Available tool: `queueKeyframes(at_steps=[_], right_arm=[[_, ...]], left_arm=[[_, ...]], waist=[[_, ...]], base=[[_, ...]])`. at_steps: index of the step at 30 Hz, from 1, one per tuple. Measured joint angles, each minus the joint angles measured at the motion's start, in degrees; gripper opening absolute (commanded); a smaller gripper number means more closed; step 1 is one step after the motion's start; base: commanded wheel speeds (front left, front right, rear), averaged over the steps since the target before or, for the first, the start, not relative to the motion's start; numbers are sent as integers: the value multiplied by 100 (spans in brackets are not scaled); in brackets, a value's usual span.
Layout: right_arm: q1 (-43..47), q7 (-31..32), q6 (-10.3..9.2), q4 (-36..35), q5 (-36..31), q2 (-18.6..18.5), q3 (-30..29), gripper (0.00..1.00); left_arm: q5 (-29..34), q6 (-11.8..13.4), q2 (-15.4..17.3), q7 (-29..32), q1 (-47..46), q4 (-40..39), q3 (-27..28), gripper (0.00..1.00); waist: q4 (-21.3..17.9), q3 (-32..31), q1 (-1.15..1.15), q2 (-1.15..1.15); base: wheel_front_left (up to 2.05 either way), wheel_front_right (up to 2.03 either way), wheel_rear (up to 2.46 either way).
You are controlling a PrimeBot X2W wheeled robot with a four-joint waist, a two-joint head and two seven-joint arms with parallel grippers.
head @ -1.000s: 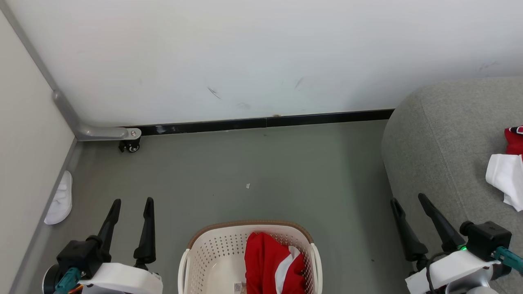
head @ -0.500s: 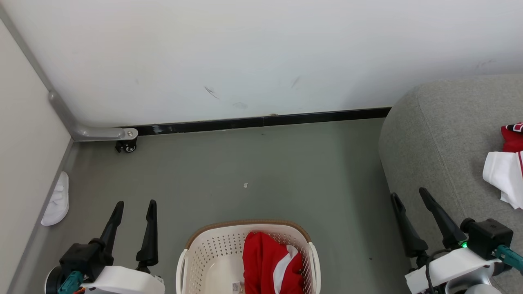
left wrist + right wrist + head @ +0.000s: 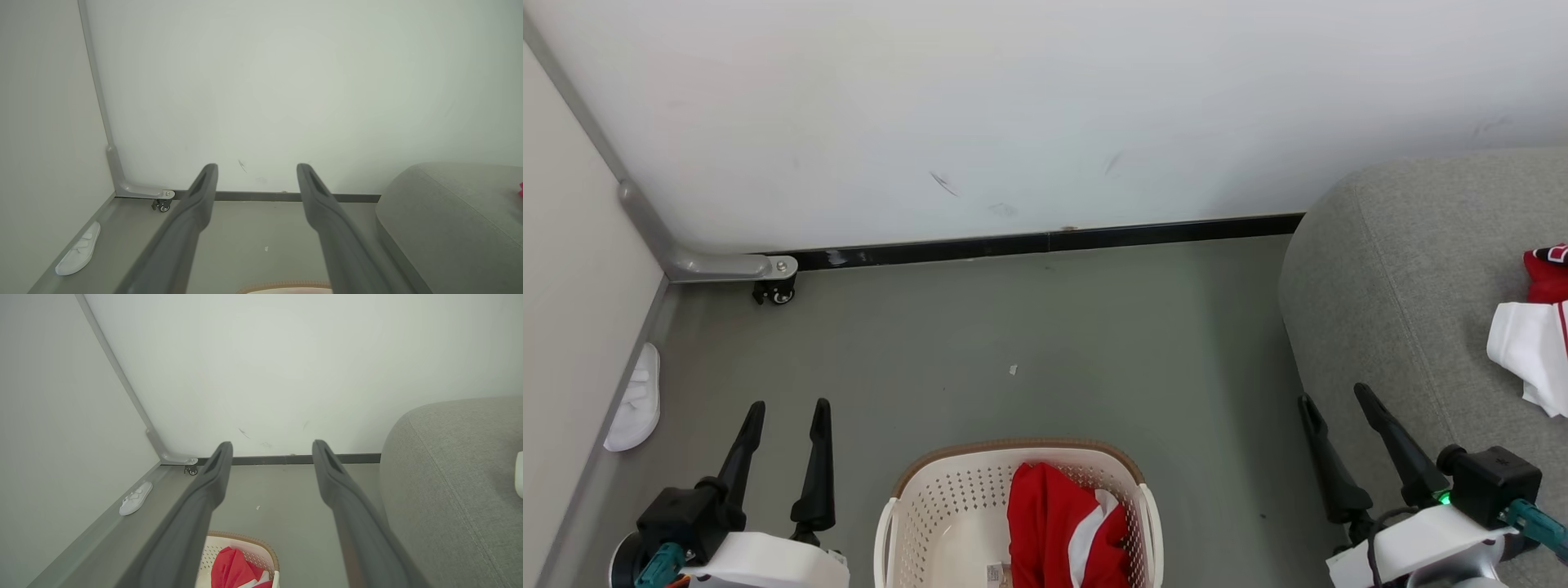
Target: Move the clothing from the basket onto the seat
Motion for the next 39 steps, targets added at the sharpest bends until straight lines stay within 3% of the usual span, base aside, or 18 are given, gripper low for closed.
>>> queueKeyframes(at_steps=[39], right_arm=[[-293, -3, 0, -90, -58, -85, -29, 100]], left_arm=[[304, -453, -157, 0, -25, 301, 133, 100]], waist=[[-174, 439, 0, 0]], base=[[0, 0, 0]])
